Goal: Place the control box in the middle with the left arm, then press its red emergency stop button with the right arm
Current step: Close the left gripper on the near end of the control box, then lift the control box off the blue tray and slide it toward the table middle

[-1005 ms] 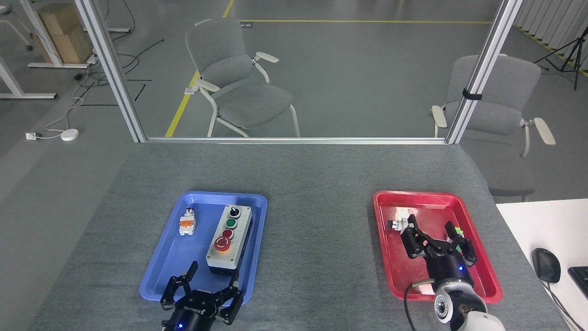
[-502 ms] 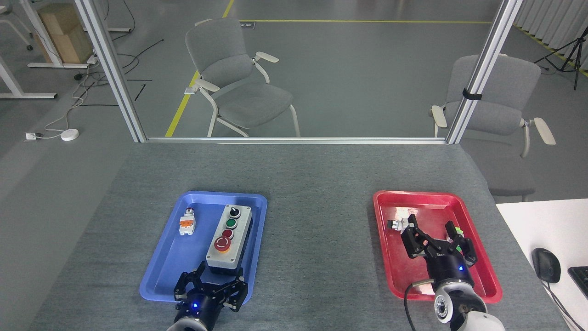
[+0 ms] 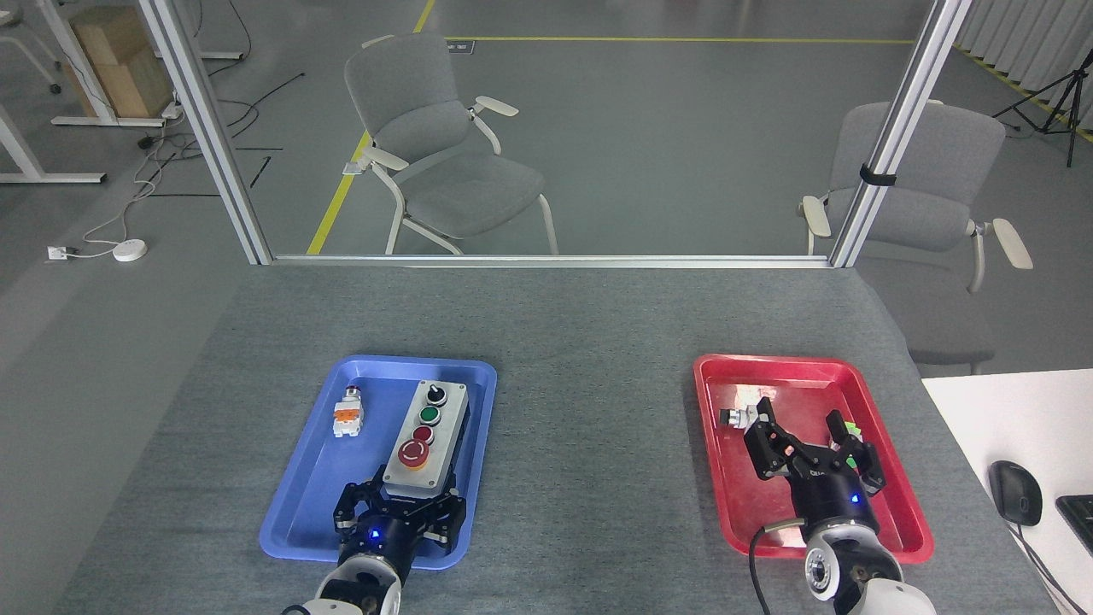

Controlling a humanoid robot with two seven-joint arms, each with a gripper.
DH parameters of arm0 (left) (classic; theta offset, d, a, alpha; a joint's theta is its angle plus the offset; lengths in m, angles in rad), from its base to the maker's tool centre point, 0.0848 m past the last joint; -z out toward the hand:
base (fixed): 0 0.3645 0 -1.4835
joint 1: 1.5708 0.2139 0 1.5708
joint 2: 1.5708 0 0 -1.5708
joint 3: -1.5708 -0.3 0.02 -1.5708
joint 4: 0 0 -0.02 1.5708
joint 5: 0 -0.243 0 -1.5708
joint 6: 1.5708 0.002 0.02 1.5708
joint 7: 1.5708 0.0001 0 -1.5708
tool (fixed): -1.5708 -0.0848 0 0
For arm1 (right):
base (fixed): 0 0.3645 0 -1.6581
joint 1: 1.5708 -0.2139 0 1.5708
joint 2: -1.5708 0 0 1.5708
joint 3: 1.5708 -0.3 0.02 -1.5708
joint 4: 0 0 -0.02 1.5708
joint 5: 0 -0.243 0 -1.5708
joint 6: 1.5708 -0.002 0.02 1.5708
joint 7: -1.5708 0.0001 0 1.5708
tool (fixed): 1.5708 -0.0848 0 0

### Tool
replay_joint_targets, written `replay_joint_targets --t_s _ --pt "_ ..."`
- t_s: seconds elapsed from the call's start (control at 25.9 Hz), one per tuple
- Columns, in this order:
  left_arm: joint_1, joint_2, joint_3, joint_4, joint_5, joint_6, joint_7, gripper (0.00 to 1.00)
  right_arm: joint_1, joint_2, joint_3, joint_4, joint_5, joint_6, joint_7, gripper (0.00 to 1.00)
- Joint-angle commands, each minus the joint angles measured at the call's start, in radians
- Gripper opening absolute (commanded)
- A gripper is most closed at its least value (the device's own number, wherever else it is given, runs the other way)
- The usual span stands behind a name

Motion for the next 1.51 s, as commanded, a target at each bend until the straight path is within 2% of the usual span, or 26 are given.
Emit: replay_joint_targets --t_s 0.0,0.15,0.19,0.35,0.46,0.62,0.73,0.89,1.0,1.12,1.28,1.47 --pt "-0.047 -0.02 -0.001 0.061 0.0 -0.001 0.004 0.99 -0.002 0.002 0.0 0.0 -0.001 0.0 0.0 1.0" --pt "-0.07 -0.022 -0.001 0.089 0.0 -0.012 0.005 0.98 -0.002 0.002 0.0 0.0 0.0 0.0 0.0 1.0" --pt "-0.072 -0.022 -0.001 0.095 0.0 -0.012 0.005 0.95 -0.002 0.002 0.0 0.0 0.0 0.0 0.0 0.99" --pt "-0.089 -0.022 -0.001 0.113 0.0 -0.014 0.005 0.71 -0.002 0.002 0.0 0.0 -0.001 0.0 0.0 1.0" --pt "-0.103 -0.022 -0.001 0.115 0.002 -0.014 0.004 0.48 -0.002 0.002 0.0 0.0 -0.001 -0.002 0.0 1.0" --pt "-0.115 -0.022 0.008 0.093 0.046 -0.012 0.004 0.31 -0.002 -0.001 0.0 0.0 -0.001 0.0 0.002 1.0" --pt "-0.113 -0.004 0.006 -0.006 0.153 -0.024 0.004 0.15 -0.002 -0.001 0.0 0.0 -0.001 0.001 -0.002 1.0" --pt "-0.03 0.023 0.005 -0.229 0.199 -0.159 0.004 0.0 -0.002 -0.003 0.0 0.0 -0.009 0.004 0.0 0.99" --pt "0.045 0.009 -0.012 -0.356 0.201 -0.201 0.002 0.0 -0.002 -0.004 0.0 0.0 -0.009 0.001 0.0 0.99" --pt "0.055 -0.028 -0.104 -0.362 0.189 -0.189 0.001 0.0 -0.002 -0.003 0.0 0.0 -0.009 0.0 0.0 1.0" --pt "0.04 -0.068 -0.221 -0.275 0.181 -0.127 -0.001 0.0 -0.002 -0.004 0.0 0.0 -0.024 0.001 0.0 0.99" --pt "-0.069 -0.125 -0.33 -0.081 0.103 -0.024 -0.001 0.0 -0.002 -0.007 0.002 0.002 -0.027 0.004 0.002 1.0"
